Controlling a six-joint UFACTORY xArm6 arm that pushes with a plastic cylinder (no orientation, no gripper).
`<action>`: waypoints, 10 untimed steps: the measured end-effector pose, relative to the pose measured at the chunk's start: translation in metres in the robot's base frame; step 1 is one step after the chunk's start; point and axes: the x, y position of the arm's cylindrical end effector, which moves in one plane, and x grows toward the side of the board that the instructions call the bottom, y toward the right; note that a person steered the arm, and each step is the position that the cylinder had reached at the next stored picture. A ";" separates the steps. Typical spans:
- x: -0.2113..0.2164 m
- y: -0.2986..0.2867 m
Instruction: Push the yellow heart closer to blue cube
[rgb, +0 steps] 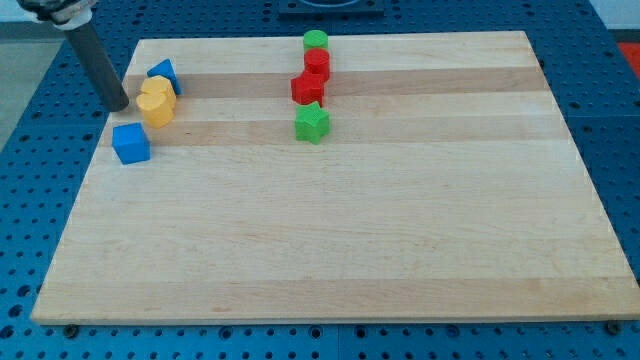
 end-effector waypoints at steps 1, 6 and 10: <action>-0.006 0.016; -0.036 0.022; -0.036 0.039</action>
